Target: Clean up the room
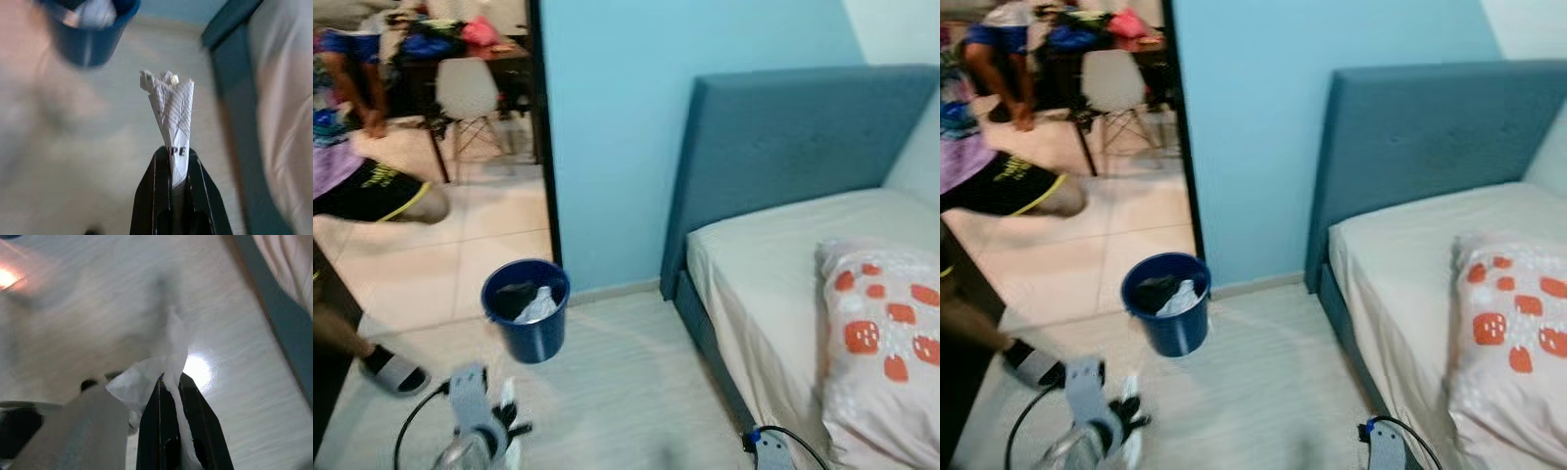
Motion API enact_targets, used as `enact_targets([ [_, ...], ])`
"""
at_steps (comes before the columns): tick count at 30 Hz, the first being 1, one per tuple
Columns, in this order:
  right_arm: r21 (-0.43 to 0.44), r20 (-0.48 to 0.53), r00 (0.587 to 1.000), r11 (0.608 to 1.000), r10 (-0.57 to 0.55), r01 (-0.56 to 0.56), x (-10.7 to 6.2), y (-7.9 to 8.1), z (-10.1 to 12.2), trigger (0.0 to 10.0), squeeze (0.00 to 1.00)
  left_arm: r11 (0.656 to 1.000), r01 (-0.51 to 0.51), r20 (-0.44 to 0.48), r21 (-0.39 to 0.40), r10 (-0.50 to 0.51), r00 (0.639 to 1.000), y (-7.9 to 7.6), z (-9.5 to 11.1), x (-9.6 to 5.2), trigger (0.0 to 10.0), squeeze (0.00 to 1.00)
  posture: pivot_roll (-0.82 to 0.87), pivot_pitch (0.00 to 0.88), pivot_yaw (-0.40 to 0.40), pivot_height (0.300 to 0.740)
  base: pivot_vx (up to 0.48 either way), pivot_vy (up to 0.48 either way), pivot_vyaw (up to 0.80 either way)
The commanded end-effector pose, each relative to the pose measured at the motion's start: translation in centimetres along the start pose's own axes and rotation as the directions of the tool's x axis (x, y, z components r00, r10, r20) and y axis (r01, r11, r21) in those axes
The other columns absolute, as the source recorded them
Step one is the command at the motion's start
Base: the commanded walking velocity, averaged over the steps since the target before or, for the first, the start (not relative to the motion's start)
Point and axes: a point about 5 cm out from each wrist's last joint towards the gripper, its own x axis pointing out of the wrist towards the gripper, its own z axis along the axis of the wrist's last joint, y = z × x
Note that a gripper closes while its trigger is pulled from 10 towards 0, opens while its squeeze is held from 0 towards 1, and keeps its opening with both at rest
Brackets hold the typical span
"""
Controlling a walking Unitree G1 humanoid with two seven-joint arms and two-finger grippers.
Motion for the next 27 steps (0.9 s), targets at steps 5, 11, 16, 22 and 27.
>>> enact_targets([
  [5, -0.017, 0.060, 0.997, 0.999, 0.041, -0.040, 0.7, 2.7, 2.3, 10.0, 0.00, 0.999, 0.050, 0.036, 0.009, -0.051, 0.998, -1.3, 0.5, 0.5, 10.0, 0.00, -0.09, 0.051, -0.021, 0.719, 0.383, 0.000, 0.00],
  [11, -0.020, 0.084, 0.995, 0.999, 0.049, -0.048, 0.7, 2.7, 3.0, 10.0, 0.00, 0.997, 0.068, 0.046, 0.021, -0.069, 0.997, -2.0, 0.9, 0.8, 10.0, 0.00, -0.09, 0.055, -0.018, 0.719, 0.385, 0.000, 0.00],
  [16, -0.045, 0.096, 0.994, 0.998, 0.054, -0.049, 0.7, 2.6, 3.6, 10.0, 0.00, 0.994, 0.097, 0.049, 0.040, -0.099, 0.994, -2.5, 1.1, 1.0, 10.0, 0.00, -0.09, 0.057, -0.018, 0.719, 0.384, 0.000, 0.00],
  [22, -0.035, 0.119, 0.992, 0.998, 0.049, -0.045, 0.8, 2.7, 4.2, 10.0, 0.00, 0.988, 0.131, 0.055, 0.085, -0.136, 0.989, -3.1, 1.6, 1.2, 10.0, 0.00, -0.09, 0.062, -0.014, 0.719, 0.385, 0.000, -0.67],
  [27, -0.055, 0.126, 0.991, 0.998, 0.051, -0.045, 0.8, 3.0, 4.4, 10.0, 0.00, 0.985, 0.113, 0.042, 0.134, -0.119, 0.992, -3.1, 2.0, 1.4, 10.0, 0.00, -0.10, 0.063, -0.013, 0.719, 0.382, 0.000, 0.00],
])
